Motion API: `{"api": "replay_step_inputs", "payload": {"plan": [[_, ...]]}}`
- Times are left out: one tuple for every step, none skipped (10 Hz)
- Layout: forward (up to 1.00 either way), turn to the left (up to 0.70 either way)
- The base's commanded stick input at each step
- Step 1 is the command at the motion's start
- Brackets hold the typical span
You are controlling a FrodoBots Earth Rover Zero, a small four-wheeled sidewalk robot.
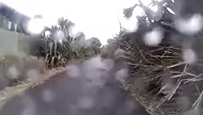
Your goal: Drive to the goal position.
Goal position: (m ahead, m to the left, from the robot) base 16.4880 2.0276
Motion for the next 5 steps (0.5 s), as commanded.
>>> {"api": "replay_step_inputs", "payload": {"plan": [[0.70,0.01],[0.70,0.05],[0.70,0.09],[0.70,0.35],[0.70,0.35]]}}
